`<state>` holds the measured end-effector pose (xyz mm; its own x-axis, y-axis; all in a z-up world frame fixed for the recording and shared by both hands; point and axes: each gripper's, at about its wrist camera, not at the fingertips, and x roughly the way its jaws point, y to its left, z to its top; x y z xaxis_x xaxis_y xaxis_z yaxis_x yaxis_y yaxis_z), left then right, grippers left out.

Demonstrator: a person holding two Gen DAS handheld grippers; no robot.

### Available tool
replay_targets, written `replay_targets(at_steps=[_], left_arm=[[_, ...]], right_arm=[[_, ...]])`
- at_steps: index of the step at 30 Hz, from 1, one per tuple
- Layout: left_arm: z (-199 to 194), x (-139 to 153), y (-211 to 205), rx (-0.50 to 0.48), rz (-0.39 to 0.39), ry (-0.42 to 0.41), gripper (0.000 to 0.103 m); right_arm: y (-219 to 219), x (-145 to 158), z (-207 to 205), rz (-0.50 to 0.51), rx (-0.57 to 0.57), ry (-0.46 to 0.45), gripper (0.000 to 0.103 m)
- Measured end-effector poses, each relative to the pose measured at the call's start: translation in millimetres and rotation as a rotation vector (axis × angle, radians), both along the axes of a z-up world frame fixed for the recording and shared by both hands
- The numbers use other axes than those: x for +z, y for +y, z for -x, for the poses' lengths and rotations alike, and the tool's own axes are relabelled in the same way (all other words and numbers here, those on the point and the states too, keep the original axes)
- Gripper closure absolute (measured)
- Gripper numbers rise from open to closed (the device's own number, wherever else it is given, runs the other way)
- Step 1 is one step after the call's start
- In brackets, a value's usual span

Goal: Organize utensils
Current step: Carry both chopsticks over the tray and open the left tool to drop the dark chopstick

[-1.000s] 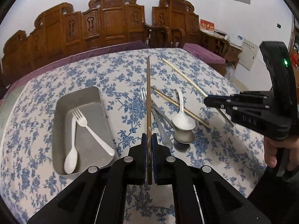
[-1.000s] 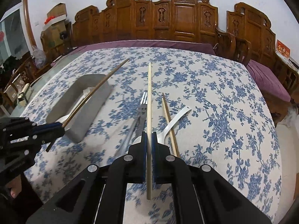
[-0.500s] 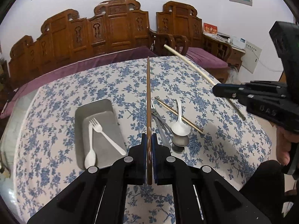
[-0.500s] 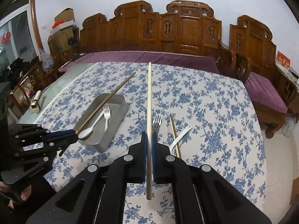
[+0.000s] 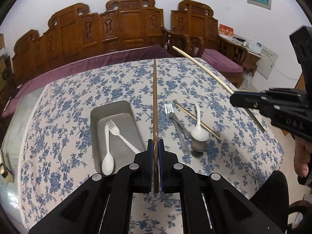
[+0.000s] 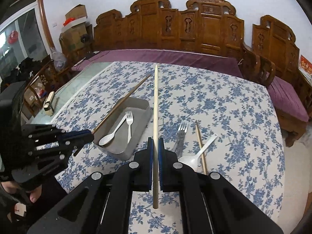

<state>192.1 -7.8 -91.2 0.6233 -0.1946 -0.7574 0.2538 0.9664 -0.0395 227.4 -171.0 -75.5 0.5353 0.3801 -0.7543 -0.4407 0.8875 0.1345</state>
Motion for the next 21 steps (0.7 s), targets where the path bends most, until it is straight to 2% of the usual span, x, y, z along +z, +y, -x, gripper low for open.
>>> replay_targets(at_steps=[12,21], left_arm=[[-31,-42,53,0.074,0.010,0.089,0.099],[-54,-71,73,0.114,-0.005,0.160,0.099]], right_arm=[[56,-42,-24,0.012,0.059,0.068,0.097],[86,-62,-46,0.022,0.096,0.110,0.097]])
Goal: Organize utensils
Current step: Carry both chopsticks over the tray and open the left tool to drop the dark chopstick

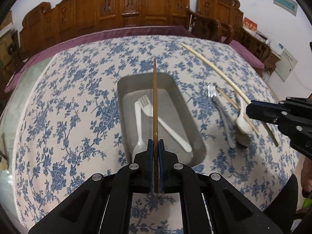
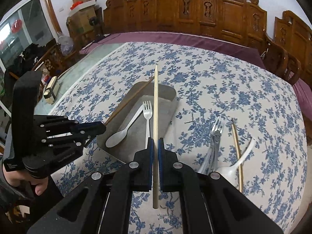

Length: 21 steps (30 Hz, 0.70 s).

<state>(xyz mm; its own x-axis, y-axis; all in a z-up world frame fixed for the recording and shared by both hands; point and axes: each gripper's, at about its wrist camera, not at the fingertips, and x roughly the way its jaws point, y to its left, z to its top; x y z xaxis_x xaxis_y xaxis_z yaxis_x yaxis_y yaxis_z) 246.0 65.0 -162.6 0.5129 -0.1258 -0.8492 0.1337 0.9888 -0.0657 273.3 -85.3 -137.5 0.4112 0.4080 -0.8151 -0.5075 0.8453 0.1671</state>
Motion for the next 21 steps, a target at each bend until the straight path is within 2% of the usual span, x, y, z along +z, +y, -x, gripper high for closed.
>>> replay_targets(at_steps=[7,13,17,21], left_arm=[[-7,-19,6,0.006,-0.009,0.050,0.099],[-17,-26,8,0.010,-0.001,0.037,0.099],[-24,-32,15,0.035,0.038,0.058,0.099],[-25,-35,14,0.025,0.030,0.065,0.099]], right_arm=[[13,-14,-7,0.006,0.016,0.028,0.097],[19,-20,-10,0.009,0.020,0.024,0.097],[23,-23,-12,0.008,0.021,0.030,0.097],[26,-23,-13,0.005,0.020,0.029,0.097]])
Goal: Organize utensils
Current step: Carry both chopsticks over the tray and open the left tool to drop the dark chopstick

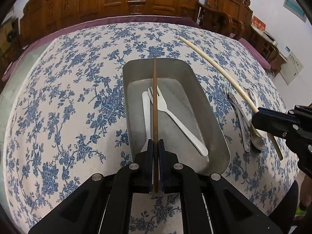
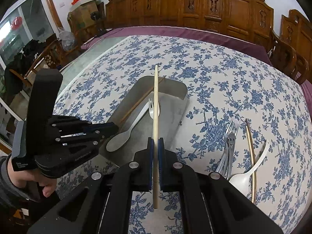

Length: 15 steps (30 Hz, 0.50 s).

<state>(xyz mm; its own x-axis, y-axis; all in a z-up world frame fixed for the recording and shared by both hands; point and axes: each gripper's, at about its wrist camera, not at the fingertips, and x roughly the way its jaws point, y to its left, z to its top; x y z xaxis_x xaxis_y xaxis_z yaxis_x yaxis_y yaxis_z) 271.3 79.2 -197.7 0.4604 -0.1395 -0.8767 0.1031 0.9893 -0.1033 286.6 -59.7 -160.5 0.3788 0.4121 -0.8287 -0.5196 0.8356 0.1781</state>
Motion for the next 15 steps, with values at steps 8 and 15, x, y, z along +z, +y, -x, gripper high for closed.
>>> replay_targets(at_steps=[8,15], left_arm=[[1,-3,1,-0.004,0.002,0.011,0.098],[2,11,10,0.013,0.032,-0.026,0.094]], right_arm=[[1,-7,-1,0.002,-0.011,0.013,0.097],[7,-15,-10,-0.010,-0.030,0.029,0.097]])
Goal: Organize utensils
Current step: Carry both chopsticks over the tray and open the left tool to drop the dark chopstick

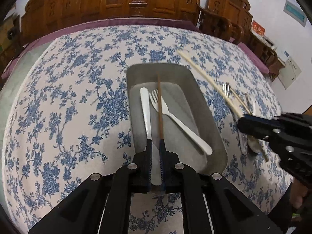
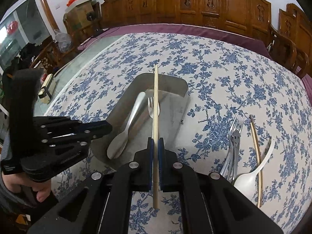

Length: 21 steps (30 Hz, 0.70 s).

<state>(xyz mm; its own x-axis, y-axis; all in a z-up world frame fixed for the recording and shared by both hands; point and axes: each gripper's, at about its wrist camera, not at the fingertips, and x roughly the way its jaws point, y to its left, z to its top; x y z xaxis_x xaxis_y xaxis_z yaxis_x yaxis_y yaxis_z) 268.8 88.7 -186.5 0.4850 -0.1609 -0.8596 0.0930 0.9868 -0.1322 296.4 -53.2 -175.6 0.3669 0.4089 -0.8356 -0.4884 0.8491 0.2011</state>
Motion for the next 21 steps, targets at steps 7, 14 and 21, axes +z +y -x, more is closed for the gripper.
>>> replay_targets(at_steps=[7,14,21], left_arm=[[10,24,17,0.019,-0.007,-0.056,0.090],[20,45,33,0.039,-0.031,-0.100,0.089],[30,57,42,0.055,-0.030,-0.122,0.088]], right_arm=[[17,-13,-9,-0.020,-0.018,0.034,0.097],[33,-30,-19,-0.029,-0.049,0.072,0.097],[42,-42,-22,-0.035,-0.067,0.101,0.097]])
